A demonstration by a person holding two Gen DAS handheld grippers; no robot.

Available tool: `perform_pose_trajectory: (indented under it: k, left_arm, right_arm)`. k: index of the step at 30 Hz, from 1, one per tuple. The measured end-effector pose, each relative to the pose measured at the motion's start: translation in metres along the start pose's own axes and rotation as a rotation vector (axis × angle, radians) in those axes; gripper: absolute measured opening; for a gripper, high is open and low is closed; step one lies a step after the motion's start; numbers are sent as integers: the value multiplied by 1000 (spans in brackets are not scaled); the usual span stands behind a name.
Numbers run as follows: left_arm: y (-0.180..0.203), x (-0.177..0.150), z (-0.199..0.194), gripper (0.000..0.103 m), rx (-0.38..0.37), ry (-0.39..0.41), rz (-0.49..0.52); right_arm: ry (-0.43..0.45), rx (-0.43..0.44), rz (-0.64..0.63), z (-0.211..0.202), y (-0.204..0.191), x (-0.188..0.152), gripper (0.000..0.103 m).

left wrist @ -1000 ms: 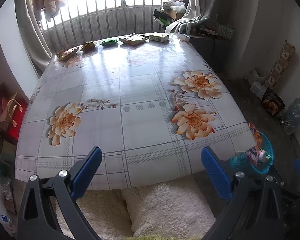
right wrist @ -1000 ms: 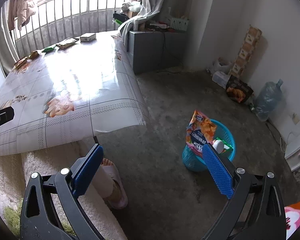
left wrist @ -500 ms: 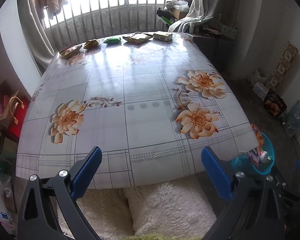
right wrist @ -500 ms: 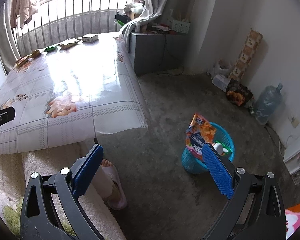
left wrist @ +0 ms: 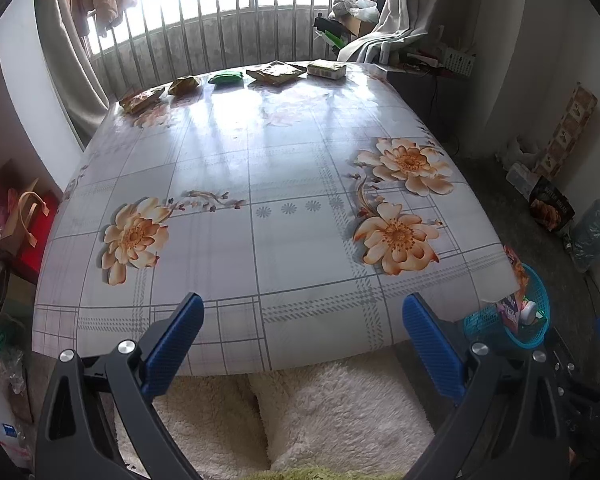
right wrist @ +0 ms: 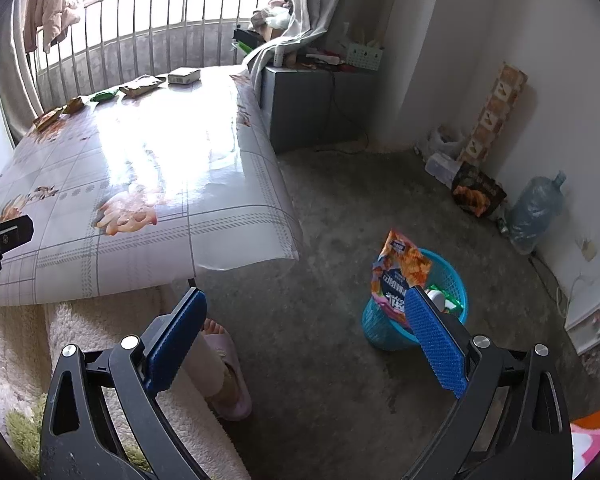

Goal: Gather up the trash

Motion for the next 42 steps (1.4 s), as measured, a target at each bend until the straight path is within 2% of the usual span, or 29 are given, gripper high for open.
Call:
perform_pose_trajectory:
  k: [42]
  left_arm:
    - [-1, -2, 0, 97, 0, 0, -1]
  right_arm:
    - [6, 12, -2, -1, -8, 1, 95]
Point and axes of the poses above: each gripper's, at about its wrist camera, not at the fingertips, and z roughly the way its jaws point, y to its right, x to its top, the point moved 2 cm from there along z, roughly the way its jaws point, and after that the axes turned 1 degree about y, right-handed, at the moved point
